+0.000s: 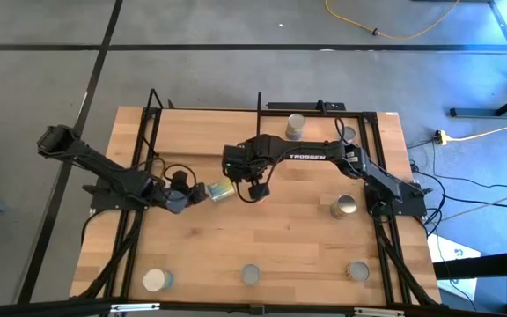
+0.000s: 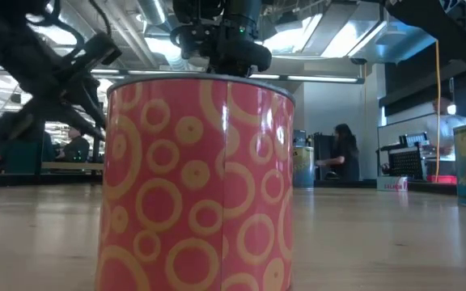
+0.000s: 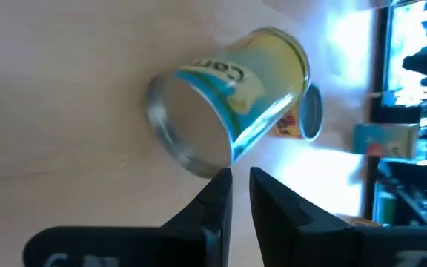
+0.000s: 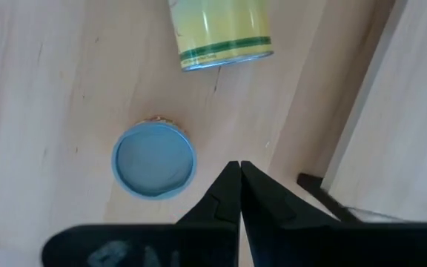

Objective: Pick and place cans onto a shelf

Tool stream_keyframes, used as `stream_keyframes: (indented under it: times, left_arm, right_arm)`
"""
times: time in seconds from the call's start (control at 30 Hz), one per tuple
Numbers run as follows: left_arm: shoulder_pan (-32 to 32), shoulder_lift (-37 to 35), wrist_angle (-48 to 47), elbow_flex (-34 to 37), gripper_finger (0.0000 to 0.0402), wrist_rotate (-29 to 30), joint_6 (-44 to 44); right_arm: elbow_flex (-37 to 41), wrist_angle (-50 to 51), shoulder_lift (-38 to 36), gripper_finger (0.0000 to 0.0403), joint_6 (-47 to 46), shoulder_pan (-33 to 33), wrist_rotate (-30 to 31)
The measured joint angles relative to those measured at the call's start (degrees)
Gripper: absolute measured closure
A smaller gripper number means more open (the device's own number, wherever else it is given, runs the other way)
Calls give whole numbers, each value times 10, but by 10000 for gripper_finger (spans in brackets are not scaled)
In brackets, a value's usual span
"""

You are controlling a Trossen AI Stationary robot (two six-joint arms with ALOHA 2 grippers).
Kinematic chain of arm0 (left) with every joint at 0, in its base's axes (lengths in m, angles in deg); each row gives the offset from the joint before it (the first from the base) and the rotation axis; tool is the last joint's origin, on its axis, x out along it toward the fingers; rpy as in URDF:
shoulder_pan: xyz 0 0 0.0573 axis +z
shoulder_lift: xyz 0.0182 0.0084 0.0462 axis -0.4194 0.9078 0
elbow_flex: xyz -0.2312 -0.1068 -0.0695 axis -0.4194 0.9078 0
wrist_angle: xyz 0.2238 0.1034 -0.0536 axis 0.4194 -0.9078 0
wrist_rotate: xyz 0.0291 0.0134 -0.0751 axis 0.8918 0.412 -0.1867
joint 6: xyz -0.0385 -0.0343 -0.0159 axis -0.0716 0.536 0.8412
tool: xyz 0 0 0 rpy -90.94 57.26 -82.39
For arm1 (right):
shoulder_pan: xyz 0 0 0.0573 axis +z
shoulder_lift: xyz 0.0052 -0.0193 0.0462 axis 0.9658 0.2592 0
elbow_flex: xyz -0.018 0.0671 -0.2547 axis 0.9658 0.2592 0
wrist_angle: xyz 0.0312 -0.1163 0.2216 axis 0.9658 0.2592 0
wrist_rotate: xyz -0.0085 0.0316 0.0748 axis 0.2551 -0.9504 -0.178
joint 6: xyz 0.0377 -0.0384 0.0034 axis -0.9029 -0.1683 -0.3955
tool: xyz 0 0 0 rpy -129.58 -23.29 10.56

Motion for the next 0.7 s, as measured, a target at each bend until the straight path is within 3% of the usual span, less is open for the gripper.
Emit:
stream_keyframes:
  times: [0.3,0.7]
  left_arm:
    - [0,-7,30,33,359,-3,-9]
    - [0,-7,30,33,359,22,-26]
  right_arm:
    - [3,-39,3,391,36,-3,-1]
    - [110,-144,3,391,38,-4,-25]
